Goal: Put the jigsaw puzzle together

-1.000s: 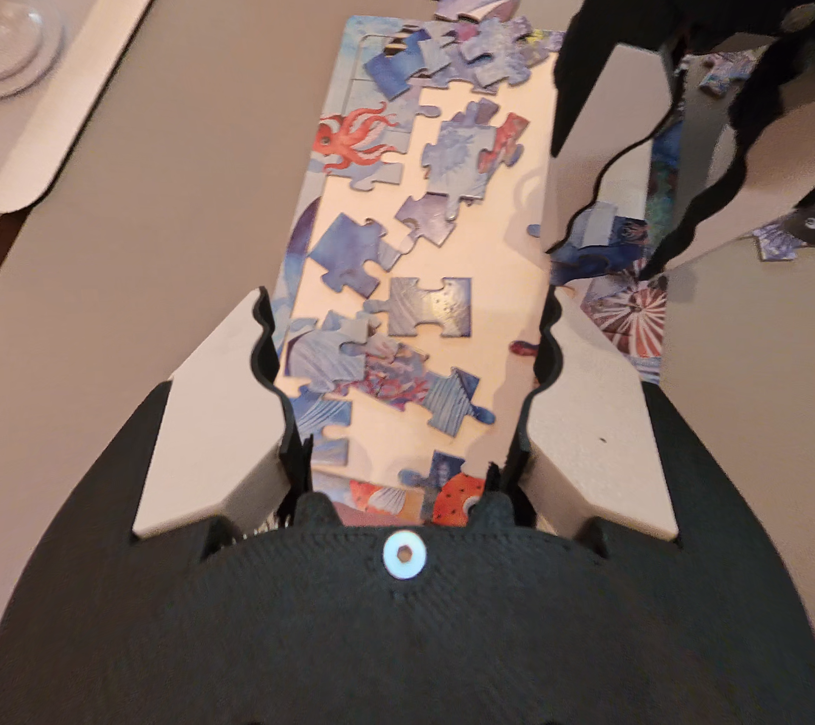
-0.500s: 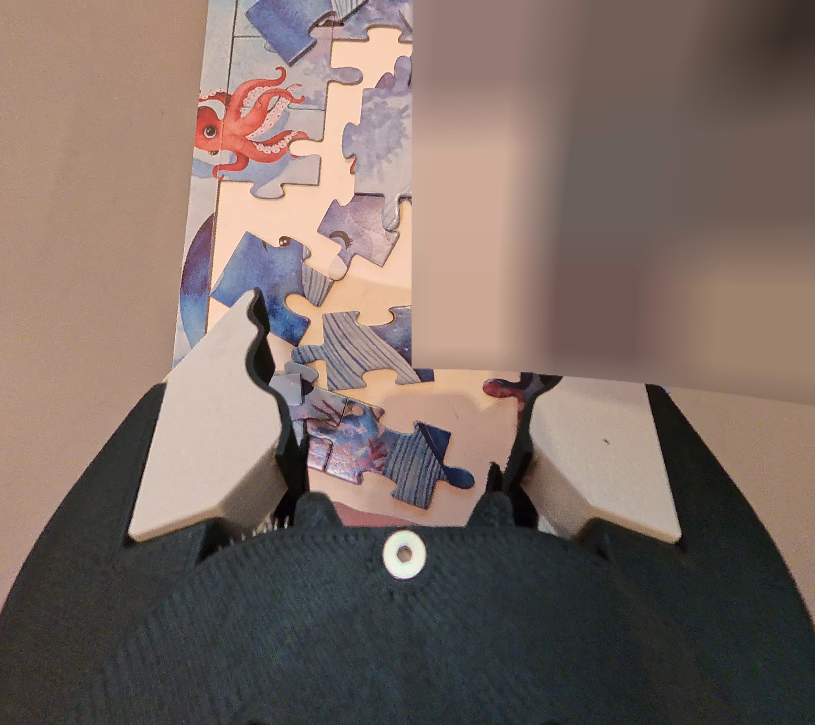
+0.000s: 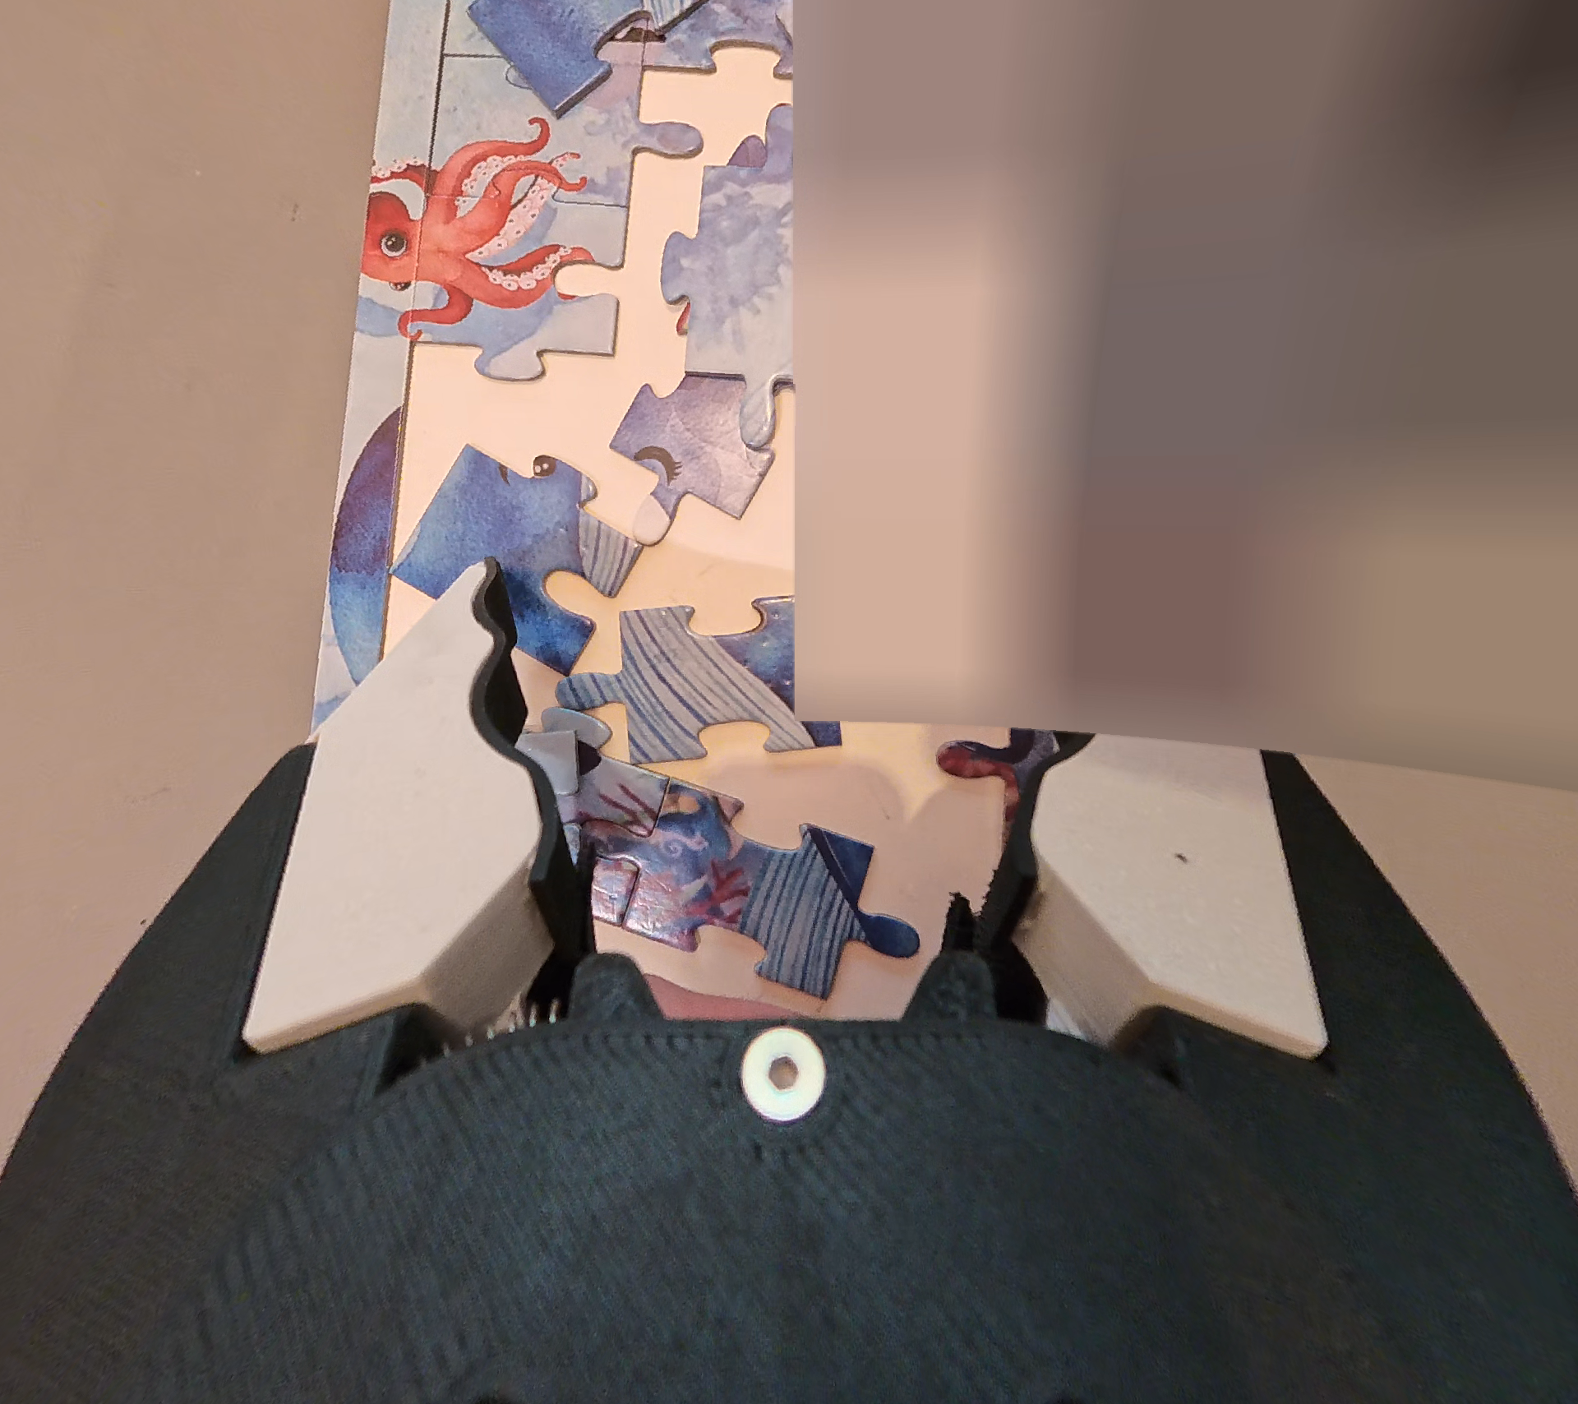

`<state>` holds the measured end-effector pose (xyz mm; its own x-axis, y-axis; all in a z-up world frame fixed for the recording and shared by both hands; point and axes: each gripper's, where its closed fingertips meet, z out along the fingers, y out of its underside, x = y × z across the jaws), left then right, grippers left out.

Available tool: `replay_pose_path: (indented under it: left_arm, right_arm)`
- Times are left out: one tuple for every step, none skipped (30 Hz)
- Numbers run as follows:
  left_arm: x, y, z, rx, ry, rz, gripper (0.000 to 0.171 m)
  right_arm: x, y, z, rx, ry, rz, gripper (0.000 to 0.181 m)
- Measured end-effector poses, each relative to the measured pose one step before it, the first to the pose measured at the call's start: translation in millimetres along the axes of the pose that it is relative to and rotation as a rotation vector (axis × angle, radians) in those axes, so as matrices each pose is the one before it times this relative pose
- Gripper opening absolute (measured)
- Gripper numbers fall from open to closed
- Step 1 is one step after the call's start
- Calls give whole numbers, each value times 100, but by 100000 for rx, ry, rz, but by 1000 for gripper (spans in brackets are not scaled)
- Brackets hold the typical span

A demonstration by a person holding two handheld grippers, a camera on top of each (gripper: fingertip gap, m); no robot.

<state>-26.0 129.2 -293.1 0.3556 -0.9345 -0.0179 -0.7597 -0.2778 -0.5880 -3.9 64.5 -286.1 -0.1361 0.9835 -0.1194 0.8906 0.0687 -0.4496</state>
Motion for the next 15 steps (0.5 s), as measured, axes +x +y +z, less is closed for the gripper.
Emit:
replay_pose_path:
  left_arm:
    - [4,7,19,51,108,-161,125]
    - [-3,-8,17,62,76,-70,125]
    - [-5,-17,12,28,39,-64,125]
    - [5,4,9,15,24,-25,125]
    - [5,-8,6,6,-4,-23,125]
    - [-14,6,-4,-5,-20,-27,125]
    - [0,-1,0,6,-7,-8,125]
    - [1,2,-1,-13,3,-8,125]
    - [-4,0,-13,9,-2,-1,126]
    - [1,1,-1,-8,0,-20,126]
    - [-7,-2,2,-5,10,-9,126]
    - [0,11,4,20,16,-17,126]
    - [3,-9,-7,19,19,-9,126]
    - [-6,-4,3,12,23,-7,126]
    - [1,4,-3,29,27,-15,126]
  right_arm:
    - [-56,-117,80,54,437,-506,45]
    - [-38,-102,76,-195,445,35,45]
    - [29,-34,53,-512,629,575,45]
    - [-9,-34,28,-323,573,-133,45]
    - [-8,14,20,-272,647,-660,45]
    - [2,31,3,-236,398,-347,45]
    - [1,8,14,57,285,-450,45]
    - [5,-3,-8,102,75,-248,45]
    - [-5,10,-3,-154,6,-326,45]
    - [18,42,-6,-429,124,-651,45]
    - [29,69,-34,-698,138,-353,45]
    - [19,35,-21,-567,-45,-115,45]
    - [8,24,-2,-407,-83,-329,45]
    - [33,69,-20,-726,342,-839,45]
    - [84,98,-40,-801,391,-369,45]
